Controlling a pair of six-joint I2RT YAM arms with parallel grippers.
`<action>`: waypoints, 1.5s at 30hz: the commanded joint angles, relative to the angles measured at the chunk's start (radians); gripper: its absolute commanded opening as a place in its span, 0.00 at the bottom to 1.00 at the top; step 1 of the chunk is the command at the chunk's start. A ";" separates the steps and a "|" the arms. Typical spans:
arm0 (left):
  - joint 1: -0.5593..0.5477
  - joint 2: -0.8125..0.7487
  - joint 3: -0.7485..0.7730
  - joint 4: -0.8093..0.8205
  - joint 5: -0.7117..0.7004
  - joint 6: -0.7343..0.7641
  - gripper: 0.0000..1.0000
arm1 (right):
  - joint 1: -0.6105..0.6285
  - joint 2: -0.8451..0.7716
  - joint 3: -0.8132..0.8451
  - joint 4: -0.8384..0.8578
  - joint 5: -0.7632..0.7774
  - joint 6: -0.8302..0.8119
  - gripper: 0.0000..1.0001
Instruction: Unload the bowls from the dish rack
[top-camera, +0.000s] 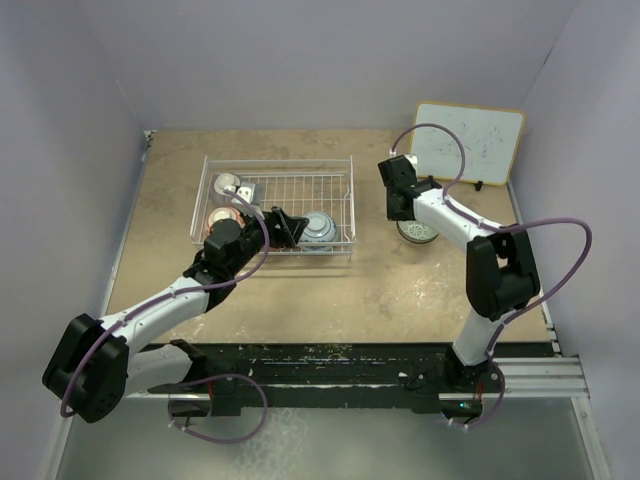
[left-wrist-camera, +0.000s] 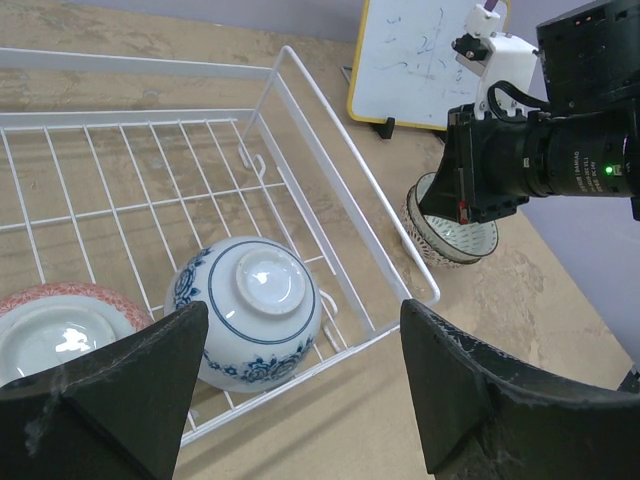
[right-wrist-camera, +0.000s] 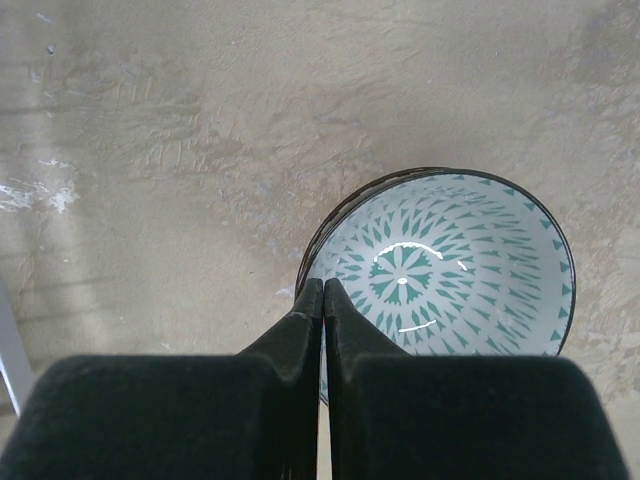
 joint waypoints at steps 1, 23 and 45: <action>0.003 -0.010 0.016 0.021 -0.007 0.009 0.80 | 0.000 0.023 -0.007 0.032 0.007 -0.001 0.00; -0.083 0.256 0.253 -0.074 -0.173 0.340 0.99 | 0.000 -0.567 -0.327 0.422 -0.002 0.009 0.48; -0.002 0.395 0.153 0.177 0.248 0.509 0.99 | 0.000 -0.682 -0.399 0.479 0.048 -0.019 0.64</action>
